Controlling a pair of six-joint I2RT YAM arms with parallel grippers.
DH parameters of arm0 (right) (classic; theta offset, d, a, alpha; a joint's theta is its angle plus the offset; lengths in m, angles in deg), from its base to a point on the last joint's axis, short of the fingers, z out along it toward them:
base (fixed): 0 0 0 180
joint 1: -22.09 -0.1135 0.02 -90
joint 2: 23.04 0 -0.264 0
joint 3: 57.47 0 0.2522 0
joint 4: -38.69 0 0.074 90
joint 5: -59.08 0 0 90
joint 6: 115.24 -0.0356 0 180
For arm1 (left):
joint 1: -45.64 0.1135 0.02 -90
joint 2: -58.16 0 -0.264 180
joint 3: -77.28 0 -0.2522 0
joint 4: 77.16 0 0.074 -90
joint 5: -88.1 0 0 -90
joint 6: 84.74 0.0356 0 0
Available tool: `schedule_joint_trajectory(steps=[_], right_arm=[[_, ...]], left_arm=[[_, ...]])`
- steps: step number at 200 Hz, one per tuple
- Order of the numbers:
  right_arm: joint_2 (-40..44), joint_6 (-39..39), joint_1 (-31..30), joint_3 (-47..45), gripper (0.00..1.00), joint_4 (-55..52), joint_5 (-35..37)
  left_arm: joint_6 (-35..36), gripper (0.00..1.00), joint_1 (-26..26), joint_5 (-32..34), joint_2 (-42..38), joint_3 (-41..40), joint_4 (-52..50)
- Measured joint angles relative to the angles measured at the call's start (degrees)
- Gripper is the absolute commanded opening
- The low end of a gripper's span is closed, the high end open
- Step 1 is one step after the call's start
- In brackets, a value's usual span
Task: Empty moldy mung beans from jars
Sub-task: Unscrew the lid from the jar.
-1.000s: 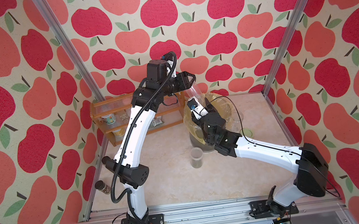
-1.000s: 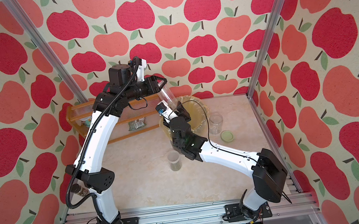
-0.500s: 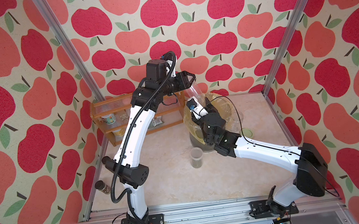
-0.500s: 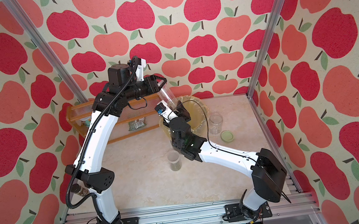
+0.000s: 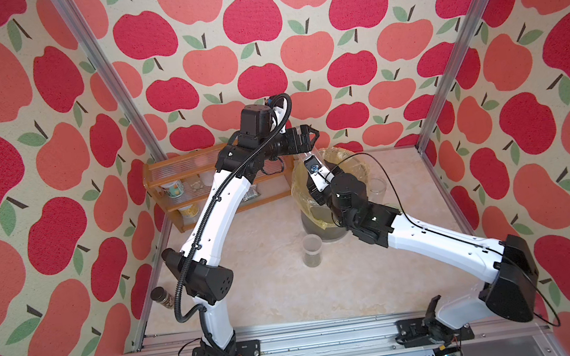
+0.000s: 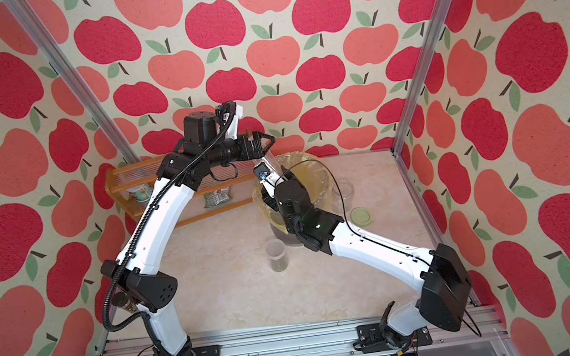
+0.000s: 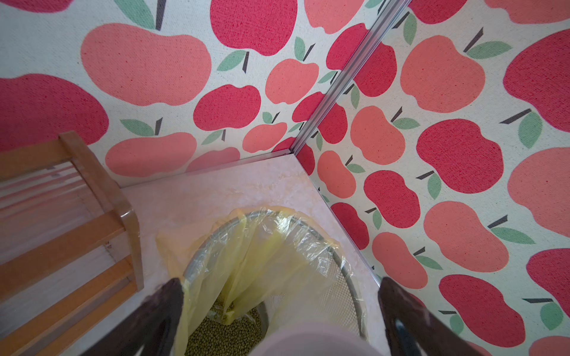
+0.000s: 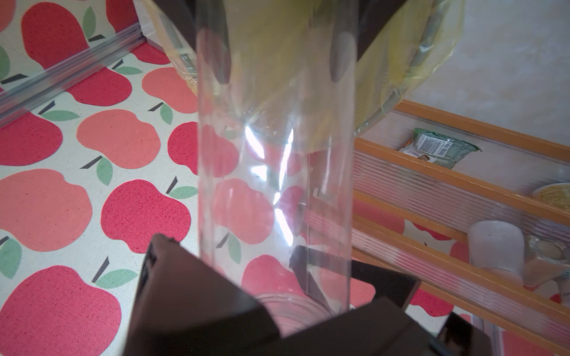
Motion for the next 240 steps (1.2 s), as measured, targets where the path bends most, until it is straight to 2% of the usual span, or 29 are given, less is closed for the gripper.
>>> schedule_joint_trajectory(steps=[53, 81, 128, 161, 189, 207, 240], right_arm=[[3.7, -8.0, 4.0, -1.8, 0.34, -5.0, -6.1], [4.9, -13.3, 7.5, -2.3, 0.34, -7.7, -9.9], [9.8, -25.6, 18.7, -6.0, 0.34, -8.5, -27.0], [10.2, -31.5, 23.9, -8.5, 0.34, -6.9, -40.7], [10.2, -34.7, 26.2, -11.1, 0.34, -3.1, -52.1], [10.2, -36.2, 26.3, -11.5, 0.34, -0.1, -58.7], [10.1, -38.1, 26.3, -11.5, 0.34, 4.8, -65.9]], left_arm=[[-0.2, 1.0, 1.9, -3.8, -3.1, -3.8, 5.6], [-0.4, 1.0, 4.3, -4.5, -5.9, -8.6, 9.7], [-0.4, 1.0, 6.2, -5.8, -12.3, -18.9, 18.4], [-2.5, 1.0, 7.1, -9.2, -16.5, -26.6, 27.7], [-5.3, 1.0, 7.5, -12.8, -16.8, -29.8, 34.8], [-7.5, 0.95, 7.5, -15.5, -16.6, -31.3, 38.7], [-9.7, 0.88, 6.8, -18.7, -15.2, -31.5, 43.1]])
